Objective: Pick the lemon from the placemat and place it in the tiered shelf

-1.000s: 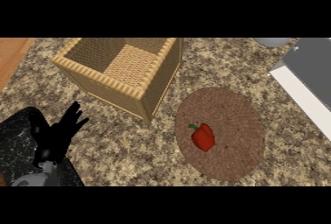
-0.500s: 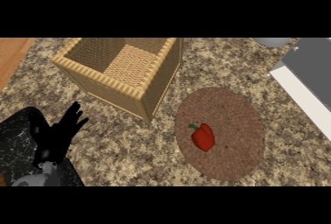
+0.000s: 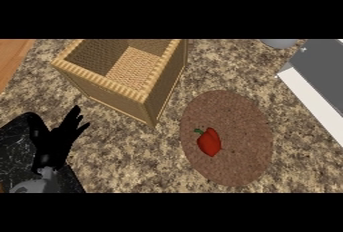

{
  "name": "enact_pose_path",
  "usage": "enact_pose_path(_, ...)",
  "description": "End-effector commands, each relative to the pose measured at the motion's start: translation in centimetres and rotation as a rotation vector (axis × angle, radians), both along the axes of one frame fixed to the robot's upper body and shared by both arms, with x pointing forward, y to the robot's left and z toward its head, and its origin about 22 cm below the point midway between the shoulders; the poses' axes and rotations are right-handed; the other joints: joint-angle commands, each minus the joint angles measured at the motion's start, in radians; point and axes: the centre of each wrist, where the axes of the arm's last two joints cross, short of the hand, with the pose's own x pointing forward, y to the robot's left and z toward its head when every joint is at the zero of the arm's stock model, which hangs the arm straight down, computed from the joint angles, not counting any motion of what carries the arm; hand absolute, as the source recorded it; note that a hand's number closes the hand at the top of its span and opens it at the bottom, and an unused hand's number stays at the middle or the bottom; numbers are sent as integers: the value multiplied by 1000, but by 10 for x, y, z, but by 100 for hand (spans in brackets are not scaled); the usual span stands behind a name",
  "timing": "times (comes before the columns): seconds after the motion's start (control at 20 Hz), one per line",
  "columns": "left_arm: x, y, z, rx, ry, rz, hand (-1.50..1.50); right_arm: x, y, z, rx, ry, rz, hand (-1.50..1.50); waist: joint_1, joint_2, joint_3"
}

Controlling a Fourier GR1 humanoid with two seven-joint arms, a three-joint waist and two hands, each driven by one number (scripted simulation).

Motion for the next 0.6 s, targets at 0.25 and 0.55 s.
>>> enact_pose_path(0.25, -8, -17, -8, -11, 45, 11, 0, -85, -14, 16, 10, -168, -244, -150, -22, -2, -4)
enact_pose_path(0.55, -10, -4, -18, -19, 40, 36, 0, -148, -5, -14, 43, -182, -191, -150, -38, -2, -4)
